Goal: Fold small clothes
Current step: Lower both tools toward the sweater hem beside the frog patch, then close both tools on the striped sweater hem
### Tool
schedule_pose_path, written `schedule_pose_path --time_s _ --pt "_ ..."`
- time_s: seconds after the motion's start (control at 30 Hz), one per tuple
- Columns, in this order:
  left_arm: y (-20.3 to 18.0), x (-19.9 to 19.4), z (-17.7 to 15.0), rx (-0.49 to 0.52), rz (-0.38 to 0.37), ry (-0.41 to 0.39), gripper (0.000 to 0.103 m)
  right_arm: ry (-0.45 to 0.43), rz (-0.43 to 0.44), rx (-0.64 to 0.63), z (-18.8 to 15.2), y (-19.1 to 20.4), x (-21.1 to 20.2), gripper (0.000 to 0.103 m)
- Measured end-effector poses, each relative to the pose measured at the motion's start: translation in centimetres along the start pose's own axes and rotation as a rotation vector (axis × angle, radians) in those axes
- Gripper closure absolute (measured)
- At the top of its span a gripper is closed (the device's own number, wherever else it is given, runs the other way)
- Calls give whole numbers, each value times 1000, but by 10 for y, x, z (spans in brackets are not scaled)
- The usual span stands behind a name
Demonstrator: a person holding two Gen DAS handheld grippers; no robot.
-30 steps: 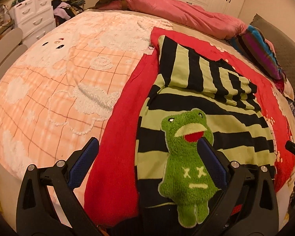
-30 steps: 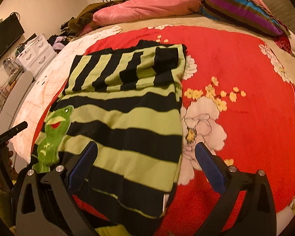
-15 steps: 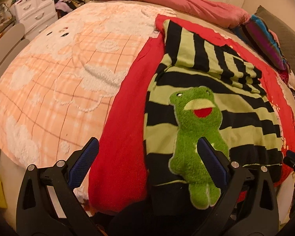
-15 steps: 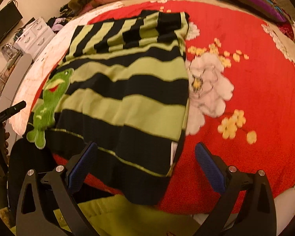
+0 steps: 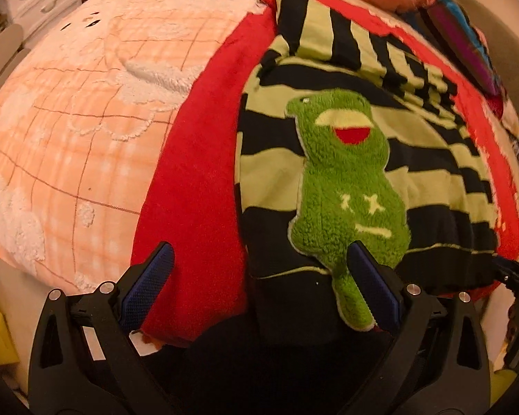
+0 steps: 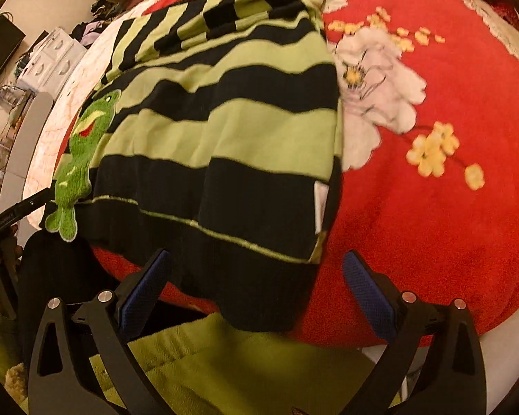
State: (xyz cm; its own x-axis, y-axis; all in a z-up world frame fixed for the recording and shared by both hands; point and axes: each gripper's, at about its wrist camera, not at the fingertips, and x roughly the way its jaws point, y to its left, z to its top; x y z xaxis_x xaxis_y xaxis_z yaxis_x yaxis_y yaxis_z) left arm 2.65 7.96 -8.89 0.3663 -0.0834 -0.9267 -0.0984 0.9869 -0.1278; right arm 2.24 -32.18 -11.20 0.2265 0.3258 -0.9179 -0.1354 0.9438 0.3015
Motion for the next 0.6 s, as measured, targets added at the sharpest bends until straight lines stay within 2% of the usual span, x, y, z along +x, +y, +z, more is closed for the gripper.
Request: schedule_pose_path --time_s 0.07,0.13,0.17,0.2,0.23,0.3,0.33,0.43,0.5,0.6 --pt "-1 3 0 4 10 17 12 11 -5 1 -1 -1 2 5" --pt "-1 7 0 4 5 39 18 13 1 5 -2 -2 3 5" --pt "-1 10 0 1 -7 52 26 11 6 8 -3 -2 3 6" --pt "1 13 0 -3 -21 65 33 8 12 6 -3 -2 2 10" --pt "3 16 0 -10 -45 81 37 7 14 2 -3 -2 2 22" --pt "5 20 0 -24 -84 105 48 5 5 -7 -4 -1 1 27" --pt "6 22 0 -33 -108 115 49 2 4 -6 -5 -2 0 31" --pt "4 22 -1 -32 -122 125 53 -7 6 17 -5 -9 -3 43" --pt "1 21 -4 -31 -142 126 65 -18 13 26 -6 -11 -6 47" --pt "-4 20 -6 -29 -153 128 68 -28 15 26 -7 -12 -10 50"
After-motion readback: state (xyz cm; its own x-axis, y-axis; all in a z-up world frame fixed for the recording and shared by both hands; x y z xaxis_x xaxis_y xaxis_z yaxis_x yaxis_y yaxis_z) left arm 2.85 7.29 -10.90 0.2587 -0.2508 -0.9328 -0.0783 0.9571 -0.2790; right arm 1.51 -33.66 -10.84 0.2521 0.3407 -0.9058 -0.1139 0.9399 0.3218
